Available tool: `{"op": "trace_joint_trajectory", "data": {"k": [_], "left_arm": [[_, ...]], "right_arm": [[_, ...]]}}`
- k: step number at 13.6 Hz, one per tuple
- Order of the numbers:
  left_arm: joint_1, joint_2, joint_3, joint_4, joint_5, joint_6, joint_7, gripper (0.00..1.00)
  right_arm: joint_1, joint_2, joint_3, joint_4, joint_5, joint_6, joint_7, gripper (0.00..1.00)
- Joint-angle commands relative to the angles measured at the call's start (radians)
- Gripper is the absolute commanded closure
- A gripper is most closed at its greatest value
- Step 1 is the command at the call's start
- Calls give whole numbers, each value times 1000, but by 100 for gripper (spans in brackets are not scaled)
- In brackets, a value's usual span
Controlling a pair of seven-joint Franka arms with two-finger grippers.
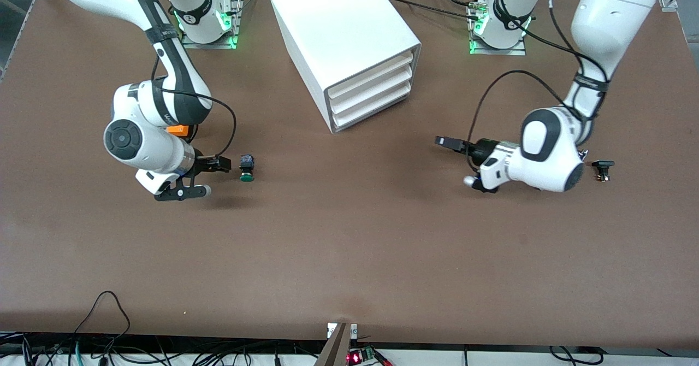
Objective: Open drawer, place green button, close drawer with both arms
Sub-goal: 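Reach the right gripper to the green button while the left gripper reaches the drawer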
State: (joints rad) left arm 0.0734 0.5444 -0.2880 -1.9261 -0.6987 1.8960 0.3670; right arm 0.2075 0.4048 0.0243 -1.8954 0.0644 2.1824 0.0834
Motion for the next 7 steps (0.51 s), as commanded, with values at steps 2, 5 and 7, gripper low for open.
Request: {"op": "trace_joint_trajectory", "data": {"k": [2,5,7], "left_arm": [[-6,0,-74,-108,-146,66,206,0],[-17,9,-114,-191,-335,72,309,0],[-26,14,-144,-223,-375,95,334,1]], "right_arm": [[-2,-32,43,-122,12,160,10,0],[7,-17,59,-188,12,282,18,0],[19,-9,63,-211,11,316,59,0]]}}
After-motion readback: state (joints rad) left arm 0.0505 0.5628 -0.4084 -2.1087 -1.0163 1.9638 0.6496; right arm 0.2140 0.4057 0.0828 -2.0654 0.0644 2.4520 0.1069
